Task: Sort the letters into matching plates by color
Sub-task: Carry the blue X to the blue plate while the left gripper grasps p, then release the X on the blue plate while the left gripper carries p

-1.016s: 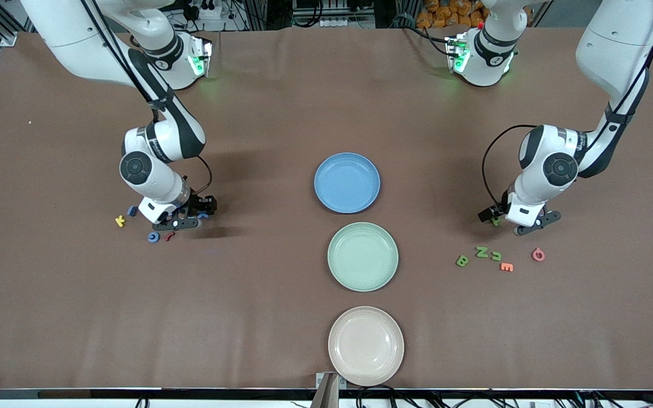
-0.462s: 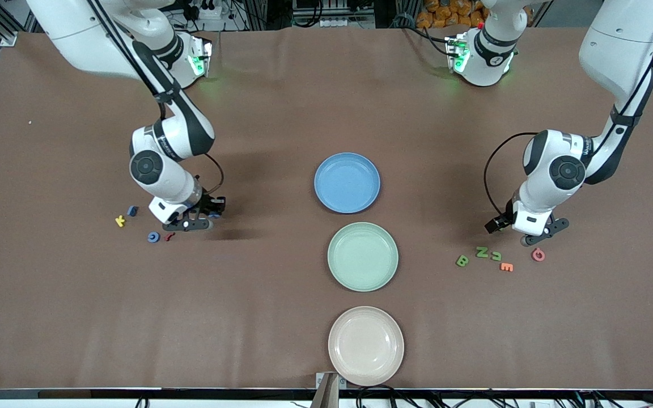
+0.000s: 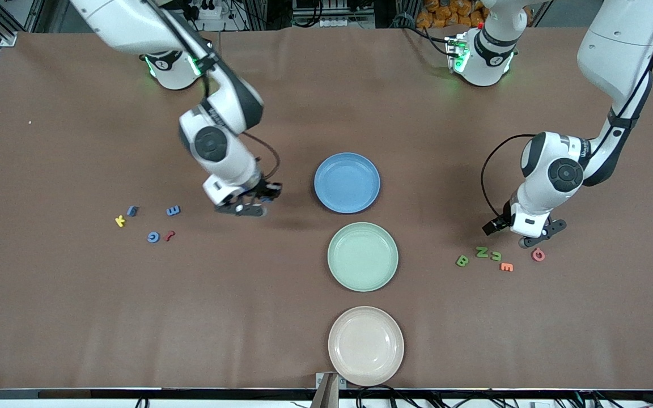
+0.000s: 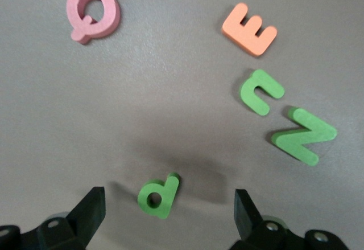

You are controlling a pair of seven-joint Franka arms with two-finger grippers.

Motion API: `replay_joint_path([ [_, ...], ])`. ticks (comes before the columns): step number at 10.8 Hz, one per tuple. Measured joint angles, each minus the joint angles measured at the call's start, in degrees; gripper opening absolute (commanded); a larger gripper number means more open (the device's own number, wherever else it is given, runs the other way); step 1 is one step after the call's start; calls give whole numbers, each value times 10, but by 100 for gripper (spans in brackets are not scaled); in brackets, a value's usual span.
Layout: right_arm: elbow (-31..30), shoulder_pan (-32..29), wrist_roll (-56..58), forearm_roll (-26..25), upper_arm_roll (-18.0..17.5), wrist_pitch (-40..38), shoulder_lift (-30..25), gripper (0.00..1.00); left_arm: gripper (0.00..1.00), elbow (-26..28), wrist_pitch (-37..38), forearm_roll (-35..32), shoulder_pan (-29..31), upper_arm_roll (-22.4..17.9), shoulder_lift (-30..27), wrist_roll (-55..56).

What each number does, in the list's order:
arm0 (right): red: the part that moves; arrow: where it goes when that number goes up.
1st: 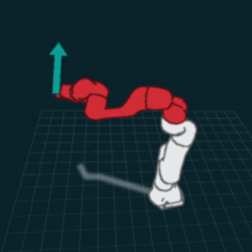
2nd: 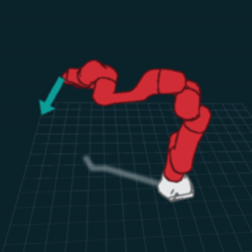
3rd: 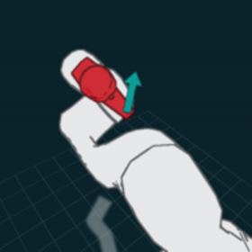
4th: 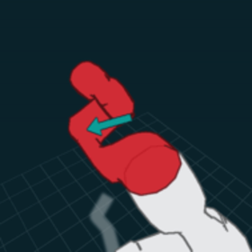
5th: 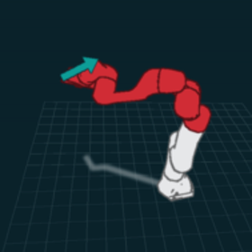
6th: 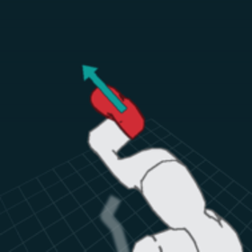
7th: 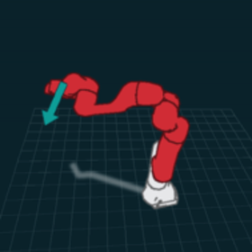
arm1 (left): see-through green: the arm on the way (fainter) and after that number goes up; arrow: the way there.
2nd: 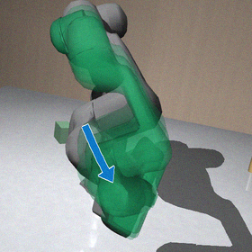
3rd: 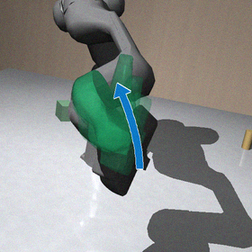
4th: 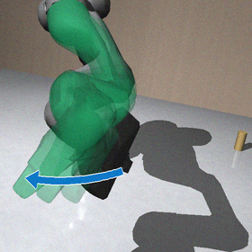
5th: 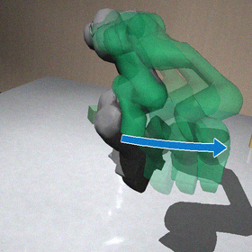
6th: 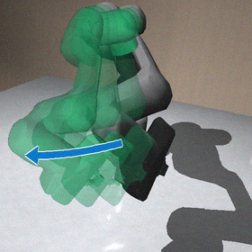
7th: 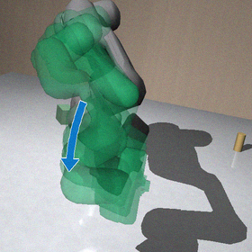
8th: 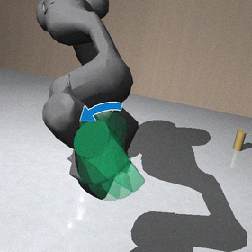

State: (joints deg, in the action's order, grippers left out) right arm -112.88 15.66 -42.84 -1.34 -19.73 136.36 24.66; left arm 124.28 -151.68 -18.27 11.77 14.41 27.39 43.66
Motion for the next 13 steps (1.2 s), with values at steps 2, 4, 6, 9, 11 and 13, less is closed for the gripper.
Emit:
replay_joint_path([
  [2,26,83,-100,0,0,0,21,0,100,0,0,0,2,0,6,-53],
  [4,54,142,-175,-1,1,1,46,0,100,-1,0,0,4,-1,8,-87],
  [6,76,179,-220,-1,2,1,67,20,0,-1,0,0,5,-1,10,-90],
  [9,107,188,-240,-1,5,1,92,69,0,-6,0,1,5,0,11,-90],
  [11,132,211,-263,-1,39,1,104,100,0,-9,1,1,5,0,10,-90],
  [13,146,229,-274,0,71,0,107,100,0,-12,2,1,4,1,6,-90],
])
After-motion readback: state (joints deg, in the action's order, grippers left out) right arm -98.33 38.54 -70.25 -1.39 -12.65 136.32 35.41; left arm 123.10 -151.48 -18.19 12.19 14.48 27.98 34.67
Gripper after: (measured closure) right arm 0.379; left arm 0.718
